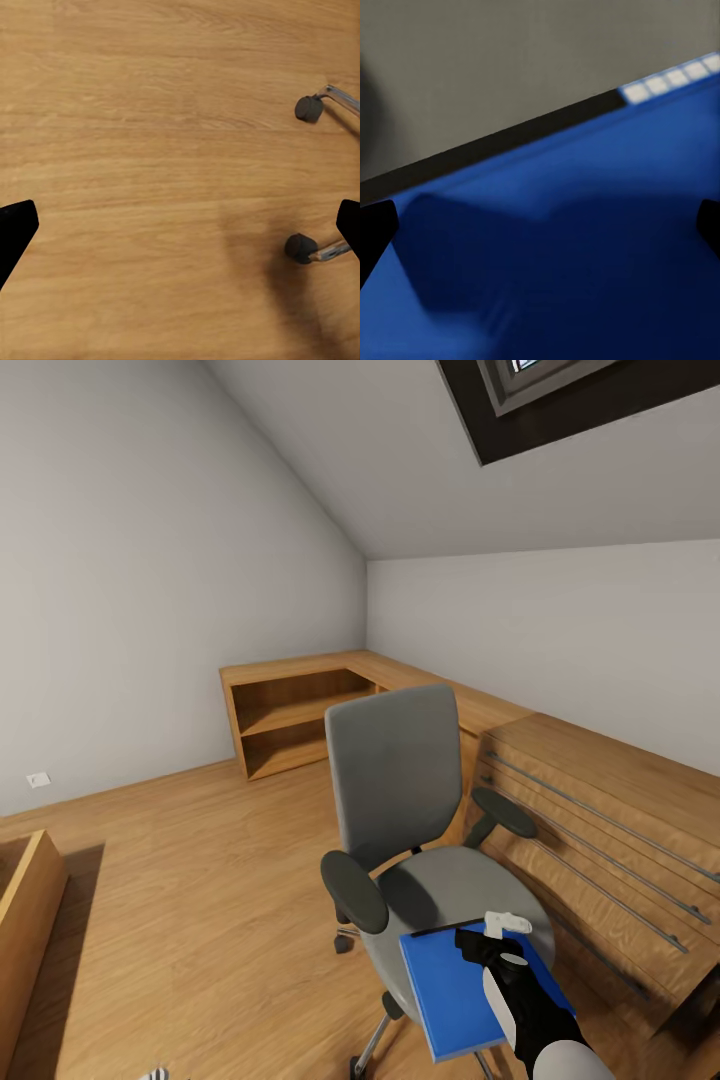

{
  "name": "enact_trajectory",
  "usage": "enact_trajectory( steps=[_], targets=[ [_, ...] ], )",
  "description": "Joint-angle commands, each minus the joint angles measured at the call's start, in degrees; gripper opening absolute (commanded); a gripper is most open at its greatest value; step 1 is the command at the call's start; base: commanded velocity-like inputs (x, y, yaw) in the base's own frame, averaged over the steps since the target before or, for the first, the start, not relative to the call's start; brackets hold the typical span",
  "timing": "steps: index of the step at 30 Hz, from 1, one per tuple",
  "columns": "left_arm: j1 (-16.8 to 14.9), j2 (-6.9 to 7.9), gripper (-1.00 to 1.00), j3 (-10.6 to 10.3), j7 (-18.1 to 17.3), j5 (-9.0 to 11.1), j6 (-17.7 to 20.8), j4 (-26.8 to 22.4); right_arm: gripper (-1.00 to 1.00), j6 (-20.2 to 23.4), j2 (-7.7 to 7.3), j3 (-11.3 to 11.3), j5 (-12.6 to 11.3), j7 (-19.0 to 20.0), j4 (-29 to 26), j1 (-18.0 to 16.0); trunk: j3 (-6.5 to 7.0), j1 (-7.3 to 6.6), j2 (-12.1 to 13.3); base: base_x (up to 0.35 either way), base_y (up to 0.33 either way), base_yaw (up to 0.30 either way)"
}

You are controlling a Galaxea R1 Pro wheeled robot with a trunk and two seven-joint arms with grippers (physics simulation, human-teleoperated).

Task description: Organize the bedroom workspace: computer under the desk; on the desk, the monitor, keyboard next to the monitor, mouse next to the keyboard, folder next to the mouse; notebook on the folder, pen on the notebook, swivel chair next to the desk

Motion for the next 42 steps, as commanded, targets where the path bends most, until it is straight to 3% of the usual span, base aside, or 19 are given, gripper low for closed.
enact_trajectory(
  steps=[1, 12, 35, 42],
  targets=[
    [0.0, 0.04, 1.00, -0.2, -0.2, 0.6, -0.2, 0.1, 1.00, 0.3, 0.08, -0.4, 0.4, 0.1, 0.3, 0.0, -0.07, 0.00, 0.0, 0.000, 0.000, 0.000],
    [0.0, -0.01, 1.00, -0.2, -0.2, 0.6, -0.2, 0.1, 1.00, 0.3, 0.08, -0.4, 0.4, 0.1, 0.3, 0.0, -0.07, 0.00, 0.0, 0.000, 0.000, 0.000],
    [0.0, -0.21, 1.00, -0.1, -0.2, 0.6, -0.3, 0.8, 1.00, 0.2, 0.08, -0.4, 0.3, 0.1, 0.3, 0.0, 4.06, -5.05, 9.2, 0.000, 0.000, 0.000],
    [0.0, -0.27, 1.00, -0.1, -0.2, 0.6, -1.9, 1.8, 1.00, 0.2, 0.08, -0.4, 0.3, 0.1, 0.3, 0.0, 5.32, -6.59, 12.0, 0.000, 0.000, 0.000]
  ],
)
